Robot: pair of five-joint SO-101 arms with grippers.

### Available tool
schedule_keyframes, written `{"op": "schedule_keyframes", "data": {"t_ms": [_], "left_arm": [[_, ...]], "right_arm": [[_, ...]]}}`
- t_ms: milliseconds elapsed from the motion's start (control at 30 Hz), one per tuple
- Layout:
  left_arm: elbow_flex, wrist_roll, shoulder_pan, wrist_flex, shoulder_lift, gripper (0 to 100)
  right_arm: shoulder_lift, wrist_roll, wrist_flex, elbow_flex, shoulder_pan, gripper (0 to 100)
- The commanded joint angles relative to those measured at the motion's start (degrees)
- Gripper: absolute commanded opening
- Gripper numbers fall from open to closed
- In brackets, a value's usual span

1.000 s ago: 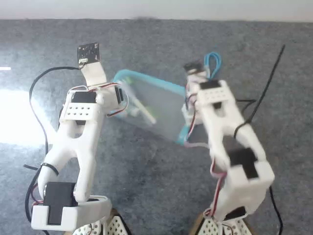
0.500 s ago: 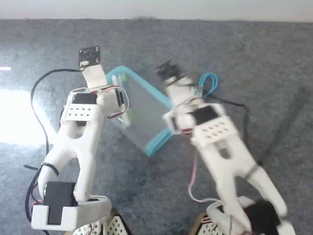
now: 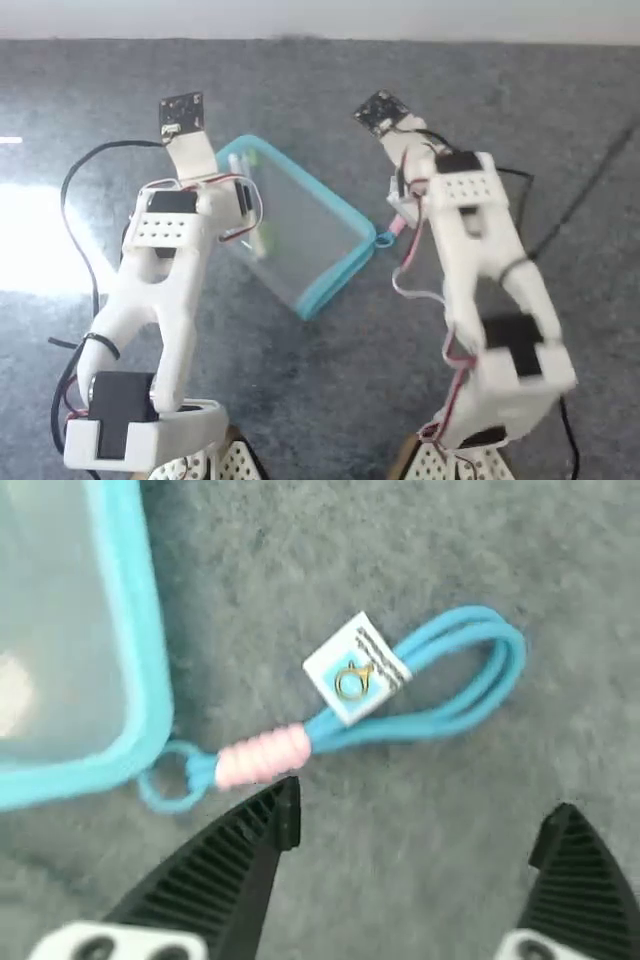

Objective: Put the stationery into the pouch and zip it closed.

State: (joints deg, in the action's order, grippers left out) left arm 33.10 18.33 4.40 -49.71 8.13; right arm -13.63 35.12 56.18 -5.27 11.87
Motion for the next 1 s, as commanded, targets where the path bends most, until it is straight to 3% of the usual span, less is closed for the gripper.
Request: {"op": "schedule_keyframes", "data": {"t_ms": [0, 200, 400, 500, 700, 967], "left_arm": [[-1.01, -0.26, 0.00, -0.62, 0.88, 11], [-1.45, 3.69, 0.70, -8.09, 1.76, 11], [0.48, -3.96, 13.10, -6.77, 3.25, 10], [3.30, -8.09, 9.58, -4.84, 0.70, 10], [0.84, -8.09, 2.46, -2.64, -9.23, 10], [-17.01, -8.35, 1.23, -3.25, -23.12, 10]], "right_arm": [[-8.13, 0.53, -1.80, 10.81, -0.66, 39.2], [-18.42, -2.81, -0.75, 21.27, 1.19, 39.1], [-21.41, 0.70, 8.04, 24.18, 0.92, 36.0], [-21.85, 2.73, 10.77, 24.18, 0.48, 30.3], [-22.90, 2.90, 11.82, 23.38, -0.13, 25.0], [-18.42, 3.43, 15.08, 15.91, -1.01, 14.7]]}}
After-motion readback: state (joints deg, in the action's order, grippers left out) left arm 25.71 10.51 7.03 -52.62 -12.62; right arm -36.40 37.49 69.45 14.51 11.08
